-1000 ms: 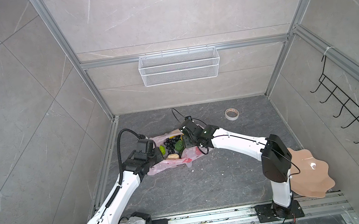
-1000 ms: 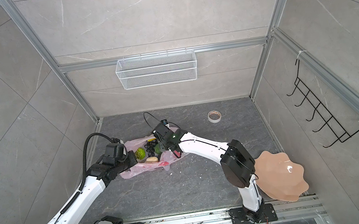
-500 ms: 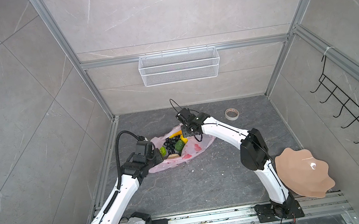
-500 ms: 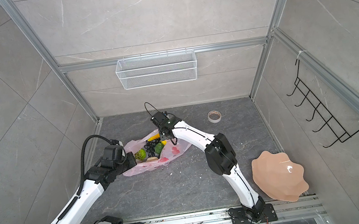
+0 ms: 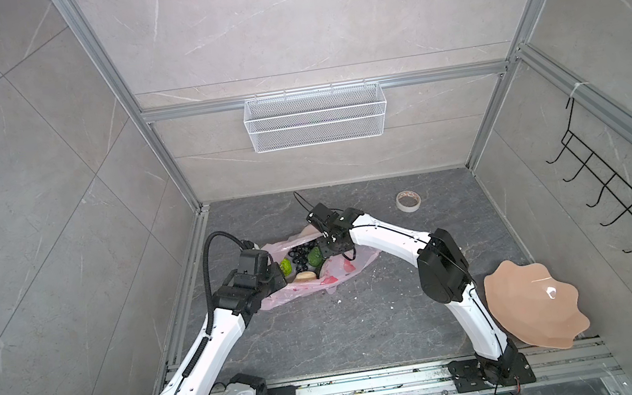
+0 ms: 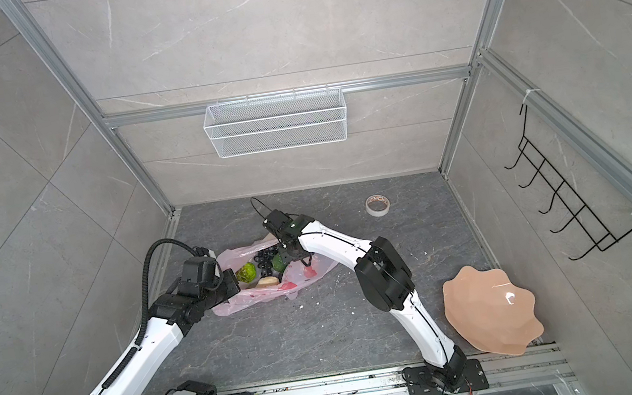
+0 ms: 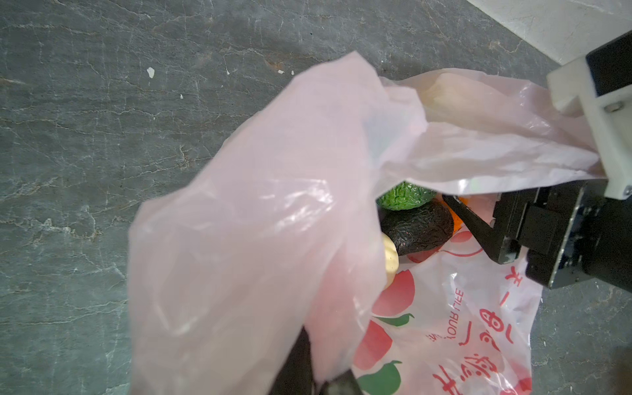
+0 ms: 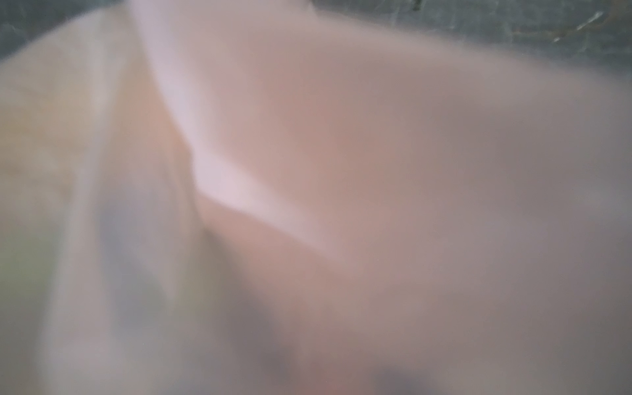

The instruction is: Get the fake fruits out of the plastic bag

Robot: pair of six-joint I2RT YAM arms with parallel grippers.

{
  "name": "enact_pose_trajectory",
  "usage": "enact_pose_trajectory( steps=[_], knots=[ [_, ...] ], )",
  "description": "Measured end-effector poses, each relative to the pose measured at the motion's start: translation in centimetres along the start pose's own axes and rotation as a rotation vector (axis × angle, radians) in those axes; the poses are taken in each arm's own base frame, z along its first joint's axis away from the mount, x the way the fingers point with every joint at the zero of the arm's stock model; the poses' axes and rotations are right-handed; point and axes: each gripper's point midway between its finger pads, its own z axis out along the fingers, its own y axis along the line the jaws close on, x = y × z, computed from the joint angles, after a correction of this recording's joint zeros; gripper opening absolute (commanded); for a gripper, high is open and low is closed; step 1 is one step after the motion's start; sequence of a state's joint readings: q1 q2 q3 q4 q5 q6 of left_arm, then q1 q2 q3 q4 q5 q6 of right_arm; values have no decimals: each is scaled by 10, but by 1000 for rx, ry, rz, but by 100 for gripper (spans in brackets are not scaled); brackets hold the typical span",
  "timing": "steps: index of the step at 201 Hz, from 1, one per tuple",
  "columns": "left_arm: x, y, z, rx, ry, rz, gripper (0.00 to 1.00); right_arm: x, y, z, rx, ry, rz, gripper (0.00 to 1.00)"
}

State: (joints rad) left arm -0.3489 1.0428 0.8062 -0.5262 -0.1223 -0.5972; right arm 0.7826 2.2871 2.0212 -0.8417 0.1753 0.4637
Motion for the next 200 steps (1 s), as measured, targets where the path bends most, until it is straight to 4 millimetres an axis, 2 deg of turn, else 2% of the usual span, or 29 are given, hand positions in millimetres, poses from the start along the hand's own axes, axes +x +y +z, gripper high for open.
enact_pose_trajectory(
  steps=[9,26,44,83,103,121,153,179,200],
  knots=[
    [1,3,1,-16,9,-5,0,1,-2,-1,10,-7,-11,20],
    [4,10,4,-58,32,-17,0,7,-11,-9,22,-17,-7,11],
    [6,21,7,-97,56,-48,0,10,-20,-37,-2,-58,-15,0],
    [-8,41,6,-71,56,-192,0,3,-8,-123,-270,-229,-23,0],
    [-21,43,2,-24,45,-255,0,5,-19,-146,-380,-281,1,0],
    [-31,39,0,22,48,-291,0,11,-35,-144,-430,-289,32,0],
    [-43,37,15,71,90,-360,0,30,-50,-115,-487,-246,97,0],
    [-37,51,35,92,151,-458,0,33,-72,-98,-536,-237,214,0],
    [-21,62,50,100,228,-532,0,28,-83,-94,-583,-245,285,0]
  ],
)
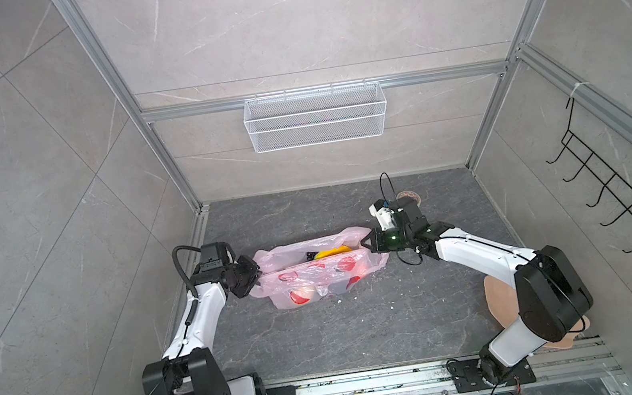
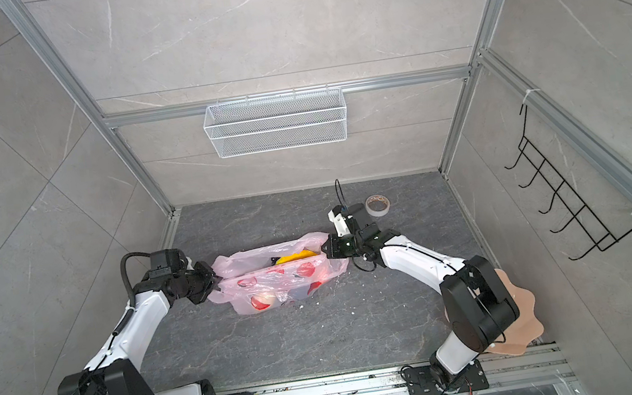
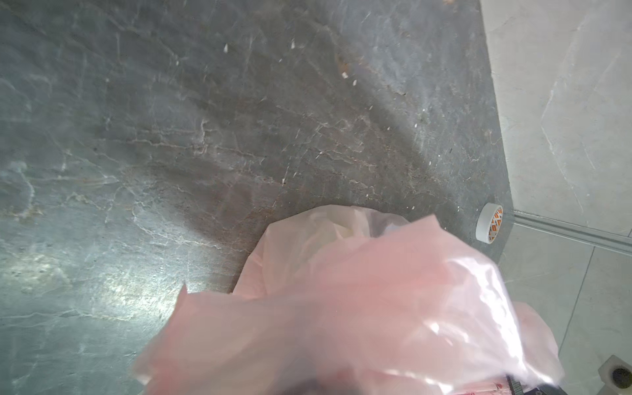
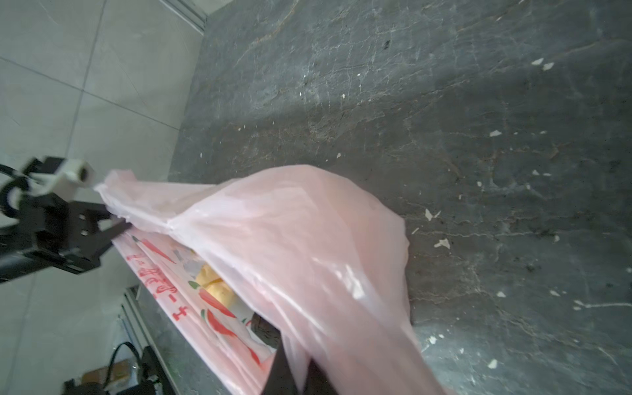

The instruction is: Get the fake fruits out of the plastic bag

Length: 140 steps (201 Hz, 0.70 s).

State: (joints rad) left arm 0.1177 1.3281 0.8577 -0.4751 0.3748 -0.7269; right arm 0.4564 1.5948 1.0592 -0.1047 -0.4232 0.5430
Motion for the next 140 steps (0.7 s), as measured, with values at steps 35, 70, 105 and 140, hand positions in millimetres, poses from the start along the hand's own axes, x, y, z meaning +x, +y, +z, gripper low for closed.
enact_pose_trajectory(
  steps=[35,70,105,140],
  knots=[
    [4,13,8,-28,27,-29,0,3,-10,14,-5,17,50,0],
    [9,-4,4,-76,10,88,25,5,-13,18,19,16,36,0],
    [21,-41,-27,-105,-81,292,57,6,-3,11,30,5,-25,0],
    [39,-58,-76,-186,-194,471,67,8,3,7,43,-2,-68,0]
  ],
)
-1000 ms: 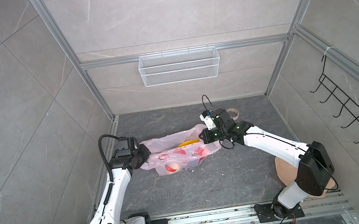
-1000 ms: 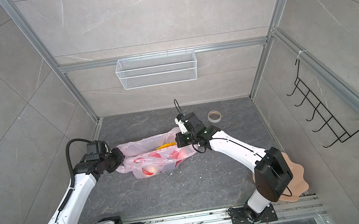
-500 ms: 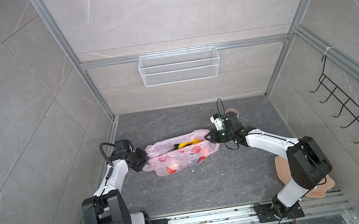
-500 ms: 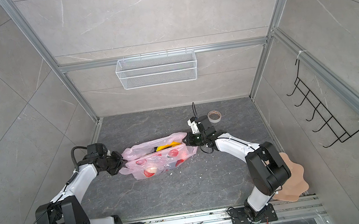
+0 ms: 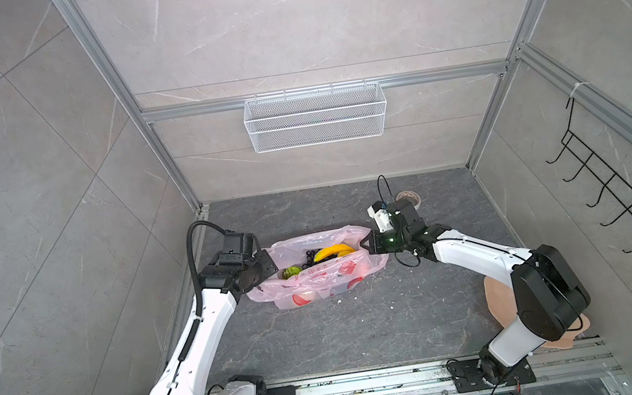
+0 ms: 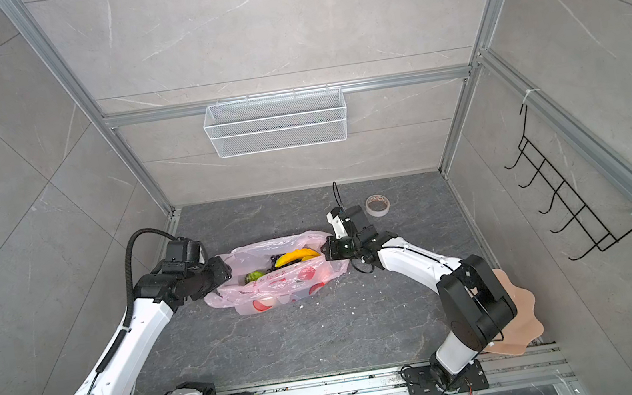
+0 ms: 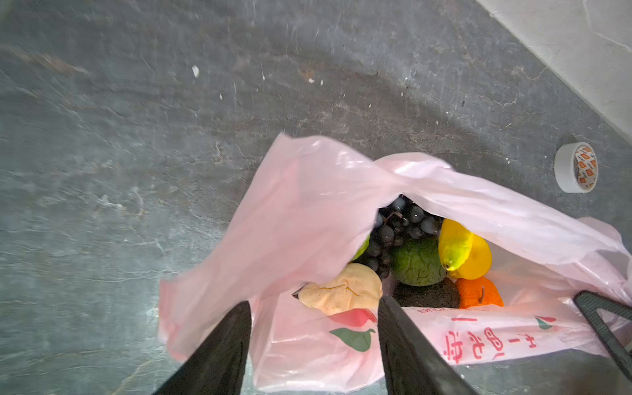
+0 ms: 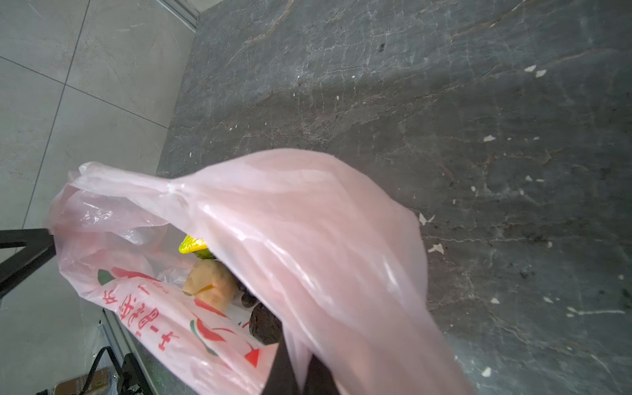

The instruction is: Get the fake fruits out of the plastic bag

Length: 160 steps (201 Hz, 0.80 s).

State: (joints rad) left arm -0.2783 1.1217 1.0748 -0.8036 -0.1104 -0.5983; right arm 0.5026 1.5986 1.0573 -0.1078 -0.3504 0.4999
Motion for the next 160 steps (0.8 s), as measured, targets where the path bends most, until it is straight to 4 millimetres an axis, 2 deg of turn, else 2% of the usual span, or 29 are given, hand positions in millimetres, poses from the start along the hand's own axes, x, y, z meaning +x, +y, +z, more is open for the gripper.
enact_pose_trajectory(
  steps=[24,45,67,92,115,136,160],
  knots=[
    [-3,-13,-27,-43,-42,124,70,2,0,1,15,2,-15,0],
    [-3,-28,-30,-73,-27,236,73,4,1,1,22,5,-30,0],
    [-2,-42,-10,-177,30,382,78,4,3,-2,26,2,-37,0],
    [5,-49,29,-315,121,536,79,3,5,-5,27,-5,-40,0],
    [14,-39,59,-437,211,627,86,3,4,-6,32,-8,-40,0],
    [16,-26,69,-536,244,664,94,5,3,-6,35,-5,-40,0],
    [13,-14,75,-606,258,657,95,7,1,-7,42,-3,-38,0]
  ],
)
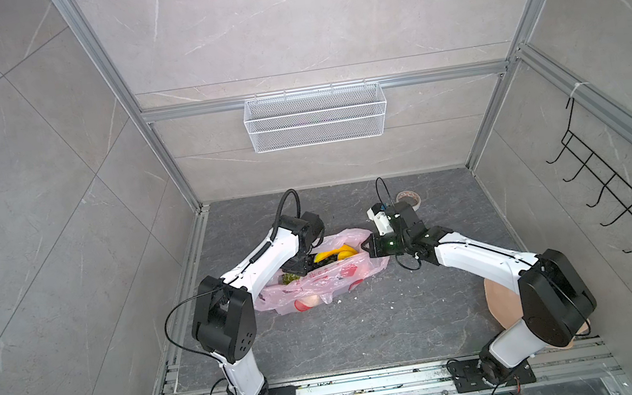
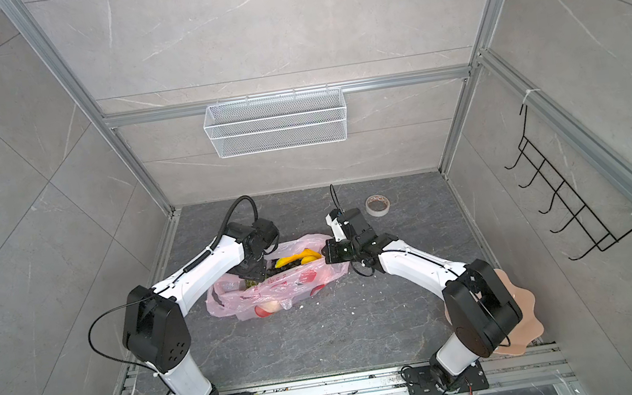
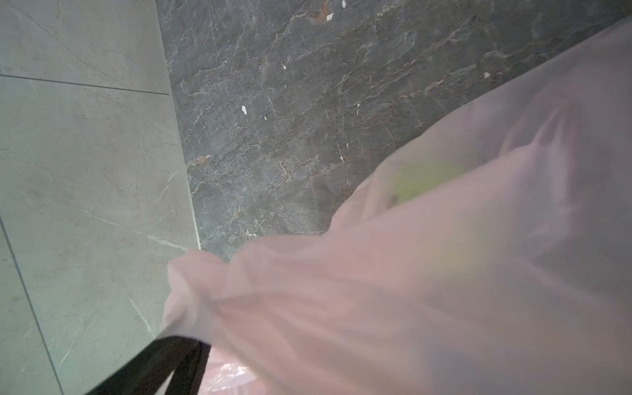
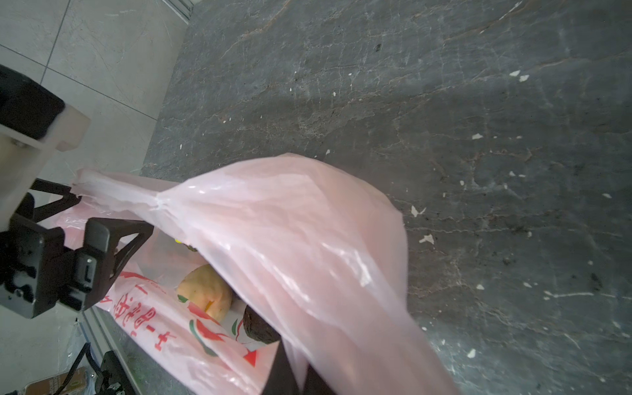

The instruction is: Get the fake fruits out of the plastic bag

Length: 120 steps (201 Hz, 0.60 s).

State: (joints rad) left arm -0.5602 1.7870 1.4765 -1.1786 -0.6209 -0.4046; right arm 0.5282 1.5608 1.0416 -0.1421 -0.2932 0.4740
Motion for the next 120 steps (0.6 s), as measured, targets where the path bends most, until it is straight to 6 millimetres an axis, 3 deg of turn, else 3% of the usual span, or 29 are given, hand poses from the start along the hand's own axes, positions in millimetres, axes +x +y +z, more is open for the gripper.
enact_pose_trajectory(
  steps=[17,49,92,120],
  knots=[
    [-1,7,8,1,18,-32,91,2,-3,-2,16,1,-1,0],
    [-4,7,18,48,34,-83,70,1,-4,-5,28,-5,-6,0],
    [-10,-15,24,179,34,-115,13,2,-7,-5,43,-3,-4,0],
    [-4,-24,32,312,33,-194,4,3,-13,-8,76,11,-6,0]
  ],
)
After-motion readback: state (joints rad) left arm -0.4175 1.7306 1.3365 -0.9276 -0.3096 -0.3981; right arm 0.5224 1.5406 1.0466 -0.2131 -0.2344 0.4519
